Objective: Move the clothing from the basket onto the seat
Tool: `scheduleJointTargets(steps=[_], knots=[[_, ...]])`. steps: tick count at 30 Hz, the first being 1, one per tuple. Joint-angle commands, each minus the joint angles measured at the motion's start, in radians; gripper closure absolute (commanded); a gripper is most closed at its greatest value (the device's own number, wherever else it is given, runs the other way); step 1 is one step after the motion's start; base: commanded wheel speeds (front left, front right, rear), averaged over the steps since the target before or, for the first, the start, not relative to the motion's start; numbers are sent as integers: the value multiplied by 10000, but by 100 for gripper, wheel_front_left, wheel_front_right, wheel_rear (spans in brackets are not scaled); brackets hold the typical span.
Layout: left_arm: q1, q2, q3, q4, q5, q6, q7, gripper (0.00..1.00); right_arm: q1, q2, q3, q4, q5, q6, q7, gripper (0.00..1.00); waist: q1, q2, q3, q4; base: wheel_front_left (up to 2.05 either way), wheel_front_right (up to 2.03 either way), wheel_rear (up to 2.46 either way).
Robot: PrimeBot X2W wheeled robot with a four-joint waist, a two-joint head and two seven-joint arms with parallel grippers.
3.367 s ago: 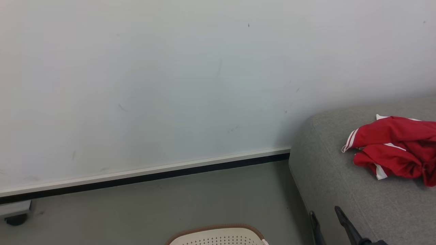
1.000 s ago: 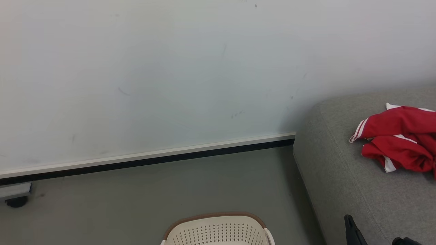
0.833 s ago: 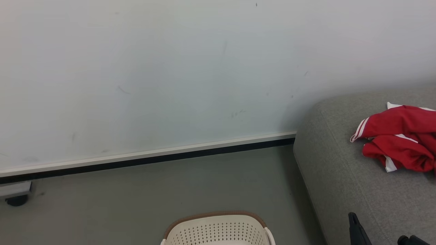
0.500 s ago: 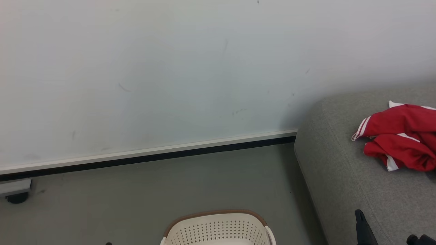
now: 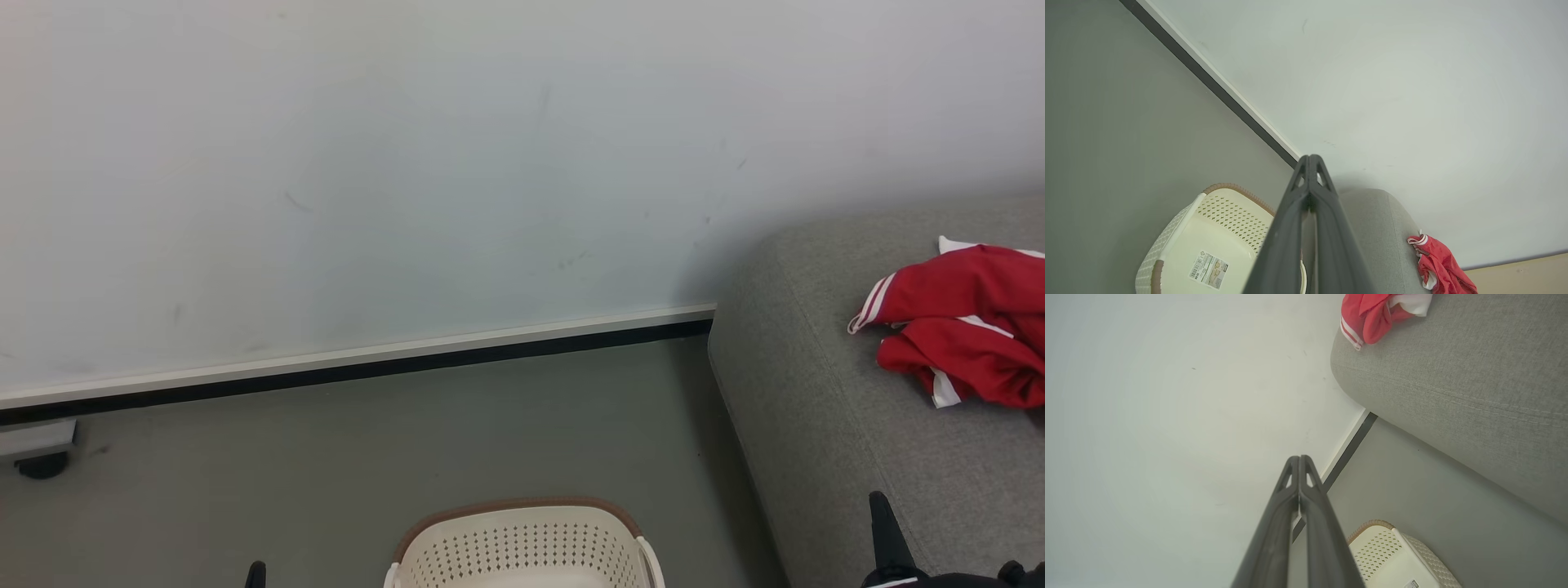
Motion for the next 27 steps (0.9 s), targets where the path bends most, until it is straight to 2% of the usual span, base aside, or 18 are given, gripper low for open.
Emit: scheduleJointTargets(steps=[1, 27], knots=[[-271, 25, 62, 15, -294, -64, 50, 100, -206, 24, -112, -56, 288, 2, 70, 100, -1, 0, 15, 6, 0, 0, 0], [-1100, -28, 184, 576, -2989, -302, 631, 100, -708, 245, -1088, 234, 2813, 3, 894, 100, -1, 0, 270, 90, 0, 0, 0]])
